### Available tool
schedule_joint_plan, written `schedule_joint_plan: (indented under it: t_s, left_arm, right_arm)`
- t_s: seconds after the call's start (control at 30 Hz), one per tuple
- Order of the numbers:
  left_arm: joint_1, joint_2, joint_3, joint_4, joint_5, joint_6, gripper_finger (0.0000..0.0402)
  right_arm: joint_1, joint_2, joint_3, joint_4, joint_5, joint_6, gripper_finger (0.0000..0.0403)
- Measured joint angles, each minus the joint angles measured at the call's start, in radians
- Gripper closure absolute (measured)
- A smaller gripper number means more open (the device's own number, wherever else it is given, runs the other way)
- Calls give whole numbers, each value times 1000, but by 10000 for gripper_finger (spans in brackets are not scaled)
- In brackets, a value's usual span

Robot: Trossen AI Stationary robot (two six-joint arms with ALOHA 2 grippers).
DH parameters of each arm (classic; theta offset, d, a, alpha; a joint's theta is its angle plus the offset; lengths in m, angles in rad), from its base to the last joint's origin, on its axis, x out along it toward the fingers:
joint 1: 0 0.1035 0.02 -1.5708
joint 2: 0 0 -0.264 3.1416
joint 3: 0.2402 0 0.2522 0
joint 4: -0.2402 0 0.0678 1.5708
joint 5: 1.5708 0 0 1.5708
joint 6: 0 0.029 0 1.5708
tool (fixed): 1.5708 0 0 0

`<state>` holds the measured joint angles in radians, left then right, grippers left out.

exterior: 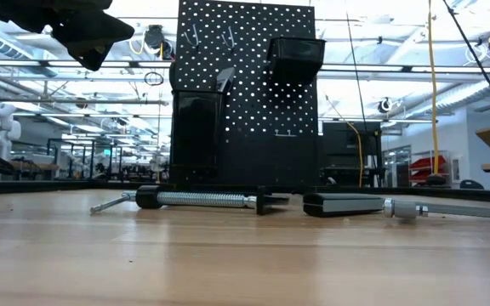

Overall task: Hang tools onto peg board
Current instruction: Hang the white tape on the pegboard

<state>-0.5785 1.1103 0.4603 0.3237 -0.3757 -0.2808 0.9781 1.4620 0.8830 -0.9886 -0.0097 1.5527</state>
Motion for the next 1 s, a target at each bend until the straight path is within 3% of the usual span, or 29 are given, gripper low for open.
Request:
schedule_joint_plan:
  t_s: [0.47,0.7,0.83,1.0]
  left_arm:
    - [0,0,0,0,0,0,224]
    - [0,0,0,0,0,1,224]
    - [0,0,0,0,0,1,224]
    - [0,0,0,0,-2,1,224]
  right_arm:
    - [63,27,-21,17,0,26,62]
    - [81,96,-20,38,-73,21,70]
    - [85,108,-20,54,-75,19,113]
    - [84,108,-20,60,-73,30,218]
